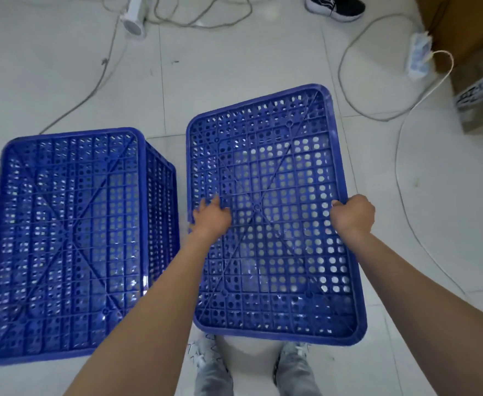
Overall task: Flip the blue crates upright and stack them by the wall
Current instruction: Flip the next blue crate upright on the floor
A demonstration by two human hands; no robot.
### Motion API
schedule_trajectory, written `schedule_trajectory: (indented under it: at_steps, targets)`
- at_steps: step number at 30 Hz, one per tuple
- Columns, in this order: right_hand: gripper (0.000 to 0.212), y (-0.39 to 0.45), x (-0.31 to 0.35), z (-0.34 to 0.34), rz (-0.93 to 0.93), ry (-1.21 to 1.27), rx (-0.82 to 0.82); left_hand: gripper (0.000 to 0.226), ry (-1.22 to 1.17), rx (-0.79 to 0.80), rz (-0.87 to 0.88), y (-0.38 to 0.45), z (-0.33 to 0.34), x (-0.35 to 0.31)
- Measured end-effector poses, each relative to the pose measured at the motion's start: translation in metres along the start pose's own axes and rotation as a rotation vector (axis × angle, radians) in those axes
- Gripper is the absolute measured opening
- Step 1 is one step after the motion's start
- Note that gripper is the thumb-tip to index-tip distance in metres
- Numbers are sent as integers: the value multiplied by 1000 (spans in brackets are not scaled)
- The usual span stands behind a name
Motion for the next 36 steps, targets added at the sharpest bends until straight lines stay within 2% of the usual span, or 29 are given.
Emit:
schedule_trajectory:
  at_steps: [4, 7, 10, 13, 16, 19, 21, 24, 25, 27, 29, 30, 33, 36]
  targets:
    - [16, -37, 37, -31, -103, -66, -152, 62, -303, 115, 149, -42, 5, -60]
    - [21, -72, 71, -33, -185, -137, -170, 57, -473, 167, 197, -67, 15, -82]
    - [21, -99, 103, -17, -304, -130, -135, 57, -587, 153, 234, -73, 19, -78]
    - [19, -116, 128, 12, -432, -88, -45, 57, -714, 119, 181, -69, 8, -56]
    - [25, -133, 146, 45, -469, -22, 106, 57, -852, 44, 69, -52, -11, -20]
    - [16, -143, 149, 61, -481, 43, 233, 63, -809, -6, 61, -44, -24, 0]
    - [16, -133, 135, 55, -458, 19, 162, 69, -714, -57, 22, -40, -30, 14]
    - [47, -96, 97, 29, -379, -143, -108, 76, -577, -93, -13, -28, -37, 34]
    - [57, -80, 81, 23, -295, -144, -96, 75, -540, -93, -15, -25, -40, 36]
    - [68, -52, 50, 27, -95, -22, 121, 74, -494, -93, -10, -22, -42, 39]
    - [66, -45, 30, 39, 58, 155, 410, 78, -468, -105, 22, -24, -39, 39]
    - [61, -45, 26, 42, 99, 248, 482, 81, -463, -119, 35, -25, -37, 39]
    - [44, -41, 19, 46, 122, 343, 464, 86, -481, -167, 43, -27, -32, 37]
    - [49, -39, 16, 44, 145, 343, 423, 87, -482, -192, 27, -26, -30, 34]
Point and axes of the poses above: each hand's wrist, its own y-axis towards the middle knuckle, its own z-axis out of the palm, x = y × z, the point moved 6 cm from there along y, towards the middle knuckle, and after that the axes turned 6 degrees about -y, right-handed, at the moved point
